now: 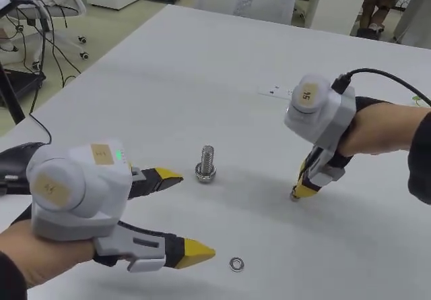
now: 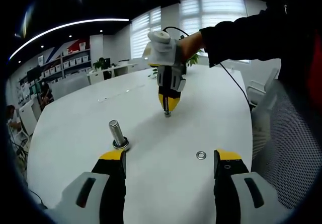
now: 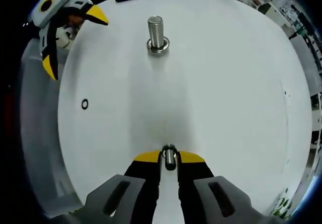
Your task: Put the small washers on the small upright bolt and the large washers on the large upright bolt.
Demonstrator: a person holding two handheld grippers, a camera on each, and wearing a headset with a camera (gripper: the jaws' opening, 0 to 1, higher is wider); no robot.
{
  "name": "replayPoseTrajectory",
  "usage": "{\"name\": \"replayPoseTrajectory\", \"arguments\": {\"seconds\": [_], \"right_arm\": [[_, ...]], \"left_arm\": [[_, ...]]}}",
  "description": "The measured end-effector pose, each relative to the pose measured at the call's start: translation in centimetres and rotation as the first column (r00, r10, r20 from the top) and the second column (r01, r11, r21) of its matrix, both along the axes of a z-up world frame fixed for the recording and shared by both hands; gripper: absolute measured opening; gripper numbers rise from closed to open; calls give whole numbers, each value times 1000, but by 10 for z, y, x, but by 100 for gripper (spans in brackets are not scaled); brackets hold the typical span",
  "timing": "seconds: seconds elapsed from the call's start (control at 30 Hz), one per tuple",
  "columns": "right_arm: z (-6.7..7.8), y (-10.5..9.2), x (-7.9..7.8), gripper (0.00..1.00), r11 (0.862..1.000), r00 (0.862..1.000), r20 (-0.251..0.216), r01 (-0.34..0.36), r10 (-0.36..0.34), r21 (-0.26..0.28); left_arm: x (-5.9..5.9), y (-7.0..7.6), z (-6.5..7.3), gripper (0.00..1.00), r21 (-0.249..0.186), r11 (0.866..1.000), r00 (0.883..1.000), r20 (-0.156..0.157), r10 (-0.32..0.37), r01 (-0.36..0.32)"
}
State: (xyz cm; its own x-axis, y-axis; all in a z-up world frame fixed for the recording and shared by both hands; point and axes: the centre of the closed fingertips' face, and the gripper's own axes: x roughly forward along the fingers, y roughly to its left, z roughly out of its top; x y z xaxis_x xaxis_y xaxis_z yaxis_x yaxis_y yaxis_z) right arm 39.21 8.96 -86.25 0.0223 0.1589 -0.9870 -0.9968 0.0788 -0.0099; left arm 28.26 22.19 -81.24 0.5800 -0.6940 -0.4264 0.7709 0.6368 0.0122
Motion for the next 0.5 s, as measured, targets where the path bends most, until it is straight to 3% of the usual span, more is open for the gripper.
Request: {"name": "replayPoseTrajectory", "arguments": {"seconds": [0.5], "right_arm": [[-5,0,0,14,1000,1000,8,-21,22,-12]], "left_arm": [[-1,3,-1,70,2,1000,1000,-4,7,-7]]}}
